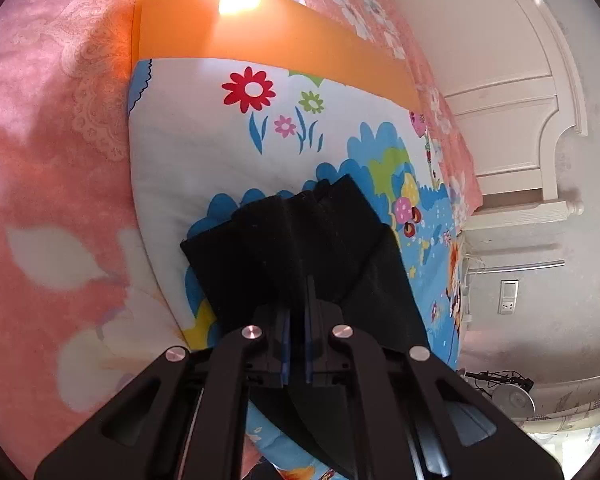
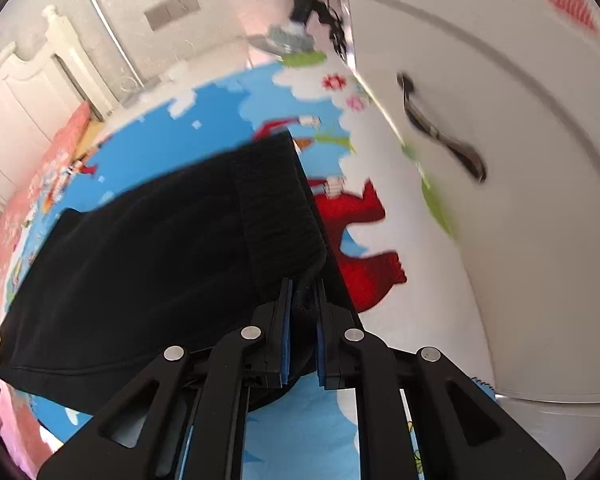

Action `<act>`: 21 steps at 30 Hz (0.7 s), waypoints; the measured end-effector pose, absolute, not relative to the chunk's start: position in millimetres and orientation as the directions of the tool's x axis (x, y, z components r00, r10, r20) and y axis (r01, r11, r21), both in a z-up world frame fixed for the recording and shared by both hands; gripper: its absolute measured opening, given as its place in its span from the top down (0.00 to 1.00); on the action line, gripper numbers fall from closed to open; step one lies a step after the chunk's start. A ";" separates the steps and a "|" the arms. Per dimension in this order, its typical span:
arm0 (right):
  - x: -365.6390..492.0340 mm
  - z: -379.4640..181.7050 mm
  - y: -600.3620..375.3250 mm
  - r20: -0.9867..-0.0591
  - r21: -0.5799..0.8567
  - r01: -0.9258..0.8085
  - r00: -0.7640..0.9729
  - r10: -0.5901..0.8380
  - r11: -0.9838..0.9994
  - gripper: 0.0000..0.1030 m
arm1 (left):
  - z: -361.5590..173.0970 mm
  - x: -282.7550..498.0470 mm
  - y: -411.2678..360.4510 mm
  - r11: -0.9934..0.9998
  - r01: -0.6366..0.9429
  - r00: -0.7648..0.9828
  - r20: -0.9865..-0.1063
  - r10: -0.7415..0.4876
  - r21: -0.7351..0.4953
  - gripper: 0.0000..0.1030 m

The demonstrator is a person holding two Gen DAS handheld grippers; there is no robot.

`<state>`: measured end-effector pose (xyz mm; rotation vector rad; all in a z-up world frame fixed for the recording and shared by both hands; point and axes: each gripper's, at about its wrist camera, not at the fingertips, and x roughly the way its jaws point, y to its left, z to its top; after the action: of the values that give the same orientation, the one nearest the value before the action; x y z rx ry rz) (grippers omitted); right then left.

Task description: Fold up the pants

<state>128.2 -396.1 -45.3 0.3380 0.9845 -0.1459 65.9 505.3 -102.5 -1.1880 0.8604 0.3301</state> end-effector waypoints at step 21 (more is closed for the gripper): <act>123.3 -93.0 -391.8 -0.876 0.126 0.290 0.481 -0.031 0.949 0.90 | -92.1 70.2 501.3 0.449 -0.621 0.659 -0.739 -0.143 -0.642 0.96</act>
<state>123.3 -391.8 -93.0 0.2726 1.0543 -0.1983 70.2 501.3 -92.1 -1.0895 0.8314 0.3419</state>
